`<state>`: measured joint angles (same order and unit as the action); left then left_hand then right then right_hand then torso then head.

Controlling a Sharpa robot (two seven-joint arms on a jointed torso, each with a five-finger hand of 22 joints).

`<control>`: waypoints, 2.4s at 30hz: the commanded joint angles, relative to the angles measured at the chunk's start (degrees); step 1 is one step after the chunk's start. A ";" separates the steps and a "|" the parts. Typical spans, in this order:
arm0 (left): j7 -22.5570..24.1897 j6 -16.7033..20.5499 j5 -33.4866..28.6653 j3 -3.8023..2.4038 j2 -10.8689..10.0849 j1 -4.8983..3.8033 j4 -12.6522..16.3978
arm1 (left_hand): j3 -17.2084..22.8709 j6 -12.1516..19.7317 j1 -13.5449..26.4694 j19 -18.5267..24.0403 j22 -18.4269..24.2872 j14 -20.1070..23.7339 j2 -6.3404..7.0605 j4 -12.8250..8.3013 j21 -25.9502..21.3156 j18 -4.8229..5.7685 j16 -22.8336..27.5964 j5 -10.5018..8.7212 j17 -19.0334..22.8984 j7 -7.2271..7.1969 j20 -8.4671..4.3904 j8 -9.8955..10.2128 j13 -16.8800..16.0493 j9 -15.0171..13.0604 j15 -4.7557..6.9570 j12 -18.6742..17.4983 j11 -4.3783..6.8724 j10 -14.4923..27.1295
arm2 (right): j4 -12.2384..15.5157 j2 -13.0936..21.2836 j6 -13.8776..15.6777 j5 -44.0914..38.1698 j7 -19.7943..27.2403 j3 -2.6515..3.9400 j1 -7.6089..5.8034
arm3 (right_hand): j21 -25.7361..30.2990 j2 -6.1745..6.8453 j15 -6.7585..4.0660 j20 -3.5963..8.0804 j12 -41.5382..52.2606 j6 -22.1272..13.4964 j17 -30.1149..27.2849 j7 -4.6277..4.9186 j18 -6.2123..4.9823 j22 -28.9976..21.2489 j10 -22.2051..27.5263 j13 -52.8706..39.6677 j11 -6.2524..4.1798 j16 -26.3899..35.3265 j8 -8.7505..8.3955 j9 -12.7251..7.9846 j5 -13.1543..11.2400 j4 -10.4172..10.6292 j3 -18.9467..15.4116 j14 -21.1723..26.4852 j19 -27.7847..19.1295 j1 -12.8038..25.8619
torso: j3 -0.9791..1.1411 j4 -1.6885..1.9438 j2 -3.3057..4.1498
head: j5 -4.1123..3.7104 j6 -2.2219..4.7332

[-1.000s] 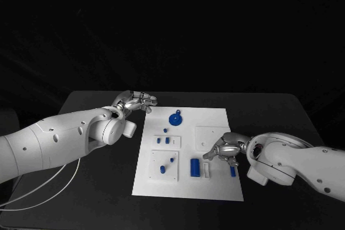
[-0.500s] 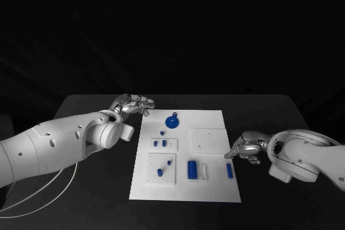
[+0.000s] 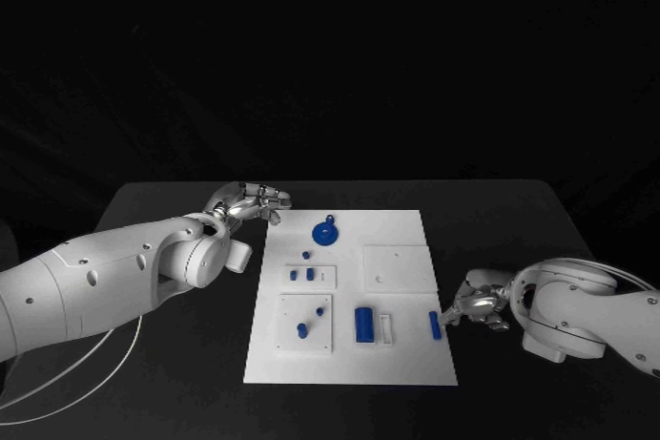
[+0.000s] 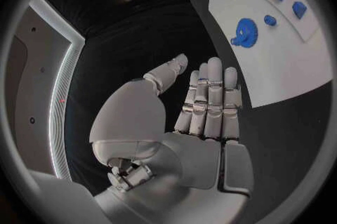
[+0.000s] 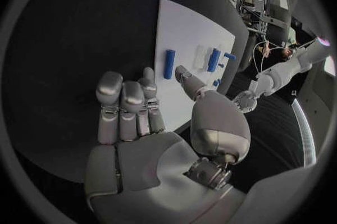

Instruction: Assemble the parts on the task board

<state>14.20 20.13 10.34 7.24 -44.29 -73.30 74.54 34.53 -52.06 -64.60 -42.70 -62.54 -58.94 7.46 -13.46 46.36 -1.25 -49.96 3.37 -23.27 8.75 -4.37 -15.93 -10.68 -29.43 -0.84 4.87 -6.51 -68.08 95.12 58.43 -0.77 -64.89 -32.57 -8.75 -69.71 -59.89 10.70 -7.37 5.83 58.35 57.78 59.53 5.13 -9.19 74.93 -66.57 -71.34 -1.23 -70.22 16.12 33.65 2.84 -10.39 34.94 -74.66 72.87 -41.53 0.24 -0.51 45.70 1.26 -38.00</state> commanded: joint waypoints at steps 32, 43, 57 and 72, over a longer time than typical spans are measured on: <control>0.41 -0.91 -0.43 0.05 -0.18 -0.03 0.17 | 0.02 0.35 0.56 -0.32 -0.13 -0.30 0.10 0.54 -0.40 -1.07 0.33 -0.06 -0.18 -0.04 -0.46 -0.30 0.14 0.11 0.04 0.01 -0.24 0.19 | -2.55 -4.52 0.22 -8.19 -0.81 -0.11 3.41 | -0.14 -6.07 0.03 -1.12 -0.21 1.35 0.55 -0.04 -5.81 0.81 -0.67 0.09 -0.07 0.99 -0.69 0.06 -0.02 -5.86 5.92 -0.59 -0.52 -8.89 | -0.01 -0.01 0.01 | 0.04 -0.43; 0.40 -0.87 -0.44 0.05 -0.27 -0.03 0.14 | 0.03 0.36 0.54 -0.32 -0.15 -0.30 0.08 0.56 -0.41 -1.08 0.35 -0.05 -0.21 -0.04 -0.46 -0.31 0.16 0.13 0.04 0.01 -0.24 0.19 | -2.97 -2.82 1.20 -2.96 -0.34 -0.10 3.41 | -0.59 -7.62 0.13 -2.20 -0.26 2.31 0.60 -0.14 -5.81 0.94 -1.13 0.20 -0.12 0.91 -0.42 0.02 -0.03 -4.71 11.45 -0.79 -0.43 -9.01 | -0.01 0.02 0.00 | -0.10 -0.41; 0.29 -1.01 -0.44 0.06 -0.10 -0.03 0.05 | 0.02 0.36 0.57 -0.32 -0.16 -0.30 0.07 0.59 -0.42 -1.07 0.37 -0.06 -0.23 -0.04 -0.46 -0.31 0.17 0.13 0.04 0.01 -0.25 0.20 | 1.09 0.82 1.44 8.56 0.98 1.41 -1.26 | -0.92 -7.12 0.04 -2.40 -0.24 2.96 0.72 -0.27 -5.81 0.97 -1.41 0.22 -0.24 0.73 -0.27 -0.16 -0.04 -3.24 11.12 -0.85 -0.18 -6.18 | -0.07 -0.02 -0.01 | -0.21 -0.20; 0.24 -1.18 -0.44 0.06 -0.06 -0.03 0.21 | -0.01 0.37 0.63 -0.32 -0.20 -0.30 0.05 0.66 -0.45 -1.07 0.42 -0.06 -0.28 -0.04 -0.45 -0.33 0.20 0.15 0.03 0.01 -0.26 0.22 | 0.91 -7.67 4.06 15.96 2.46 0.39 0.30 | -1.22 -7.96 -0.15 -2.16 -0.25 3.39 0.98 -0.45 -5.81 0.96 -1.56 0.15 -0.42 0.49 -0.25 -0.46 -0.04 -3.00 10.04 -0.75 -0.16 -3.88 | -0.07 0.07 0.06 | 0.12 -0.48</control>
<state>14.12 19.84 10.16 7.33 -44.47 -73.29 74.58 34.53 -52.07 -64.61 -42.70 -62.66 -58.94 7.47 -13.16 46.13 -1.30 -49.72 3.37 -23.47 8.77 -4.37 -15.93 -10.54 -29.34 -0.84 4.87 -6.50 -68.08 96.12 51.13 2.37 -51.28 -31.16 -8.31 -69.70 -60.77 2.80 -7.12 3.67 58.28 60.66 60.42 4.70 -11.11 74.91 -67.69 -71.18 -1.54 -69.55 16.06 33.27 3.12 -13.43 45.30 -75.22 72.56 -45.94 0.16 -0.44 45.73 1.30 -38.41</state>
